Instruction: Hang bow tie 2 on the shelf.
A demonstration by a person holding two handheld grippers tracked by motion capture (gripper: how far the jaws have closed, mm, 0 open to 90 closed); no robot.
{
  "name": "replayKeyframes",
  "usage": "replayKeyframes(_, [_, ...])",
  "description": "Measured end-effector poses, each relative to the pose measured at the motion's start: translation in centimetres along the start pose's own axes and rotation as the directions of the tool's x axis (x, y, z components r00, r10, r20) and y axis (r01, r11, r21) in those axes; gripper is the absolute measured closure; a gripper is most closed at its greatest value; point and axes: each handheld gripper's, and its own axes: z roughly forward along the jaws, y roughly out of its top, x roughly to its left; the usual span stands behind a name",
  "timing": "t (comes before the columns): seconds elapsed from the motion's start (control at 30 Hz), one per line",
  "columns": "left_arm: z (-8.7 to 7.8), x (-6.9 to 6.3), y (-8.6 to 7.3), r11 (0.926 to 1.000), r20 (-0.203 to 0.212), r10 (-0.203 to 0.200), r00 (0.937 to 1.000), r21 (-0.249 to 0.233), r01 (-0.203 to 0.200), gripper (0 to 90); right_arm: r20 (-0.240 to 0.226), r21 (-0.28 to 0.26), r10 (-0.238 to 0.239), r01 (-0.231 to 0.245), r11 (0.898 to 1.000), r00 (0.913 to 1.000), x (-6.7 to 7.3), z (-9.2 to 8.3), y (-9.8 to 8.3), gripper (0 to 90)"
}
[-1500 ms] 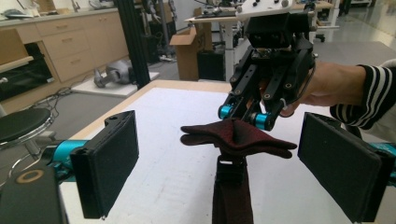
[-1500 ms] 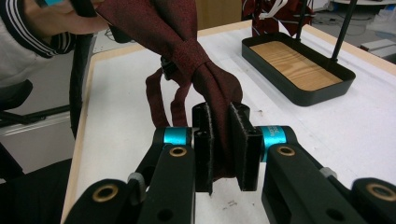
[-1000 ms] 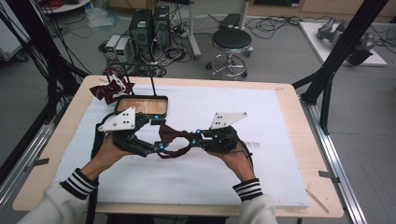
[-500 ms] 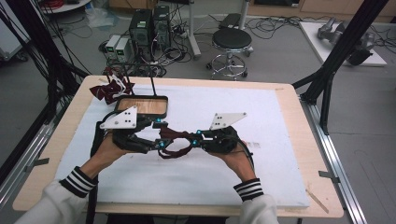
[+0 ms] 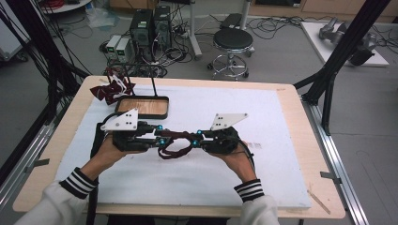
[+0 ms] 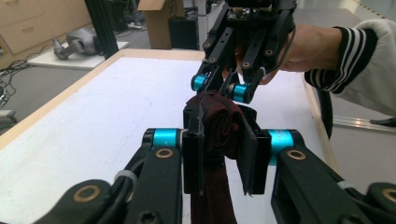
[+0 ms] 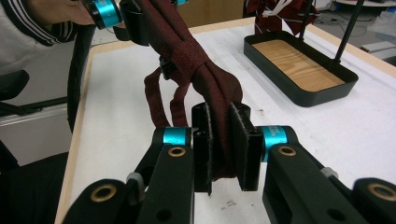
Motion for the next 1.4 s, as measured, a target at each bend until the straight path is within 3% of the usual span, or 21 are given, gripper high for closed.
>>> replayKeyframes(0.27, [-0.2,-0.1,0.0,1.0000,-0.013,-0.001,0.9999,-0.003,0.001,77.6,0.006,-0.002,-0.010,0.010,1.000,0.9999,0.1,0.1,0.0,74.8])
replayKeyframes(0.4, [-0.4,0.0,-0.1,1.0000,-0.031,-0.001,0.9995,-0.004,0.001,77.7,0.043,-0.014,-0.029,0.030,0.999,0.9986,0.2,0.0,0.1,50.9])
replayKeyframes(0.57, [-0.8,0.1,-0.1,0.9999,-0.051,-0.001,0.9987,-0.015,0.000,77.7,0.158,-0.030,-0.013,0.018,0.999,0.9874,0.2,-0.1,0.0,13.3])
replayKeyframes(0.7, [-1.1,0.2,-0.1,0.9998,-0.062,-0.003,0.9981,-0.019,0.002,77.7,0.173,-0.039,-0.009,0.016,0.999,0.9849,0.1,-0.4,0.0,9.0])
replayKeyframes(0.73, [-1.3,0.3,-0.1,0.9997,-0.068,-0.003,0.9977,-0.023,0.001,77.6,0.196,-0.051,-0.013,0.023,0.998,0.9806,0.1,-0.6,0.0,0.7])
replayKeyframes(1.07, [-2.9,0.7,0.1,0.9975,-0.130,-0.010,0.9914,-0.071,0.001,77.5,0.260,-0.085,0.011,0.012,0.996,0.9655,0.3,-2.6,-0.2,0.7])
replayKeyframes(1.23, [-3.7,1.0,0.1,0.9956,-0.174,-0.019,0.9846,-0.094,0.002,77.5,0.284,-0.135,0.044,-0.006,0.991,0.9578,0.4,-3.9,-0.7,0.7])
replayKeyframes(1.4, [-4.8,1.5,0.4,0.9925,-0.219,-0.019,0.9755,-0.122,-0.008,77.5,0.320,-0.158,0.077,-0.027,0.987,0.9441,0.4,-5.0,-1.7,0.7])
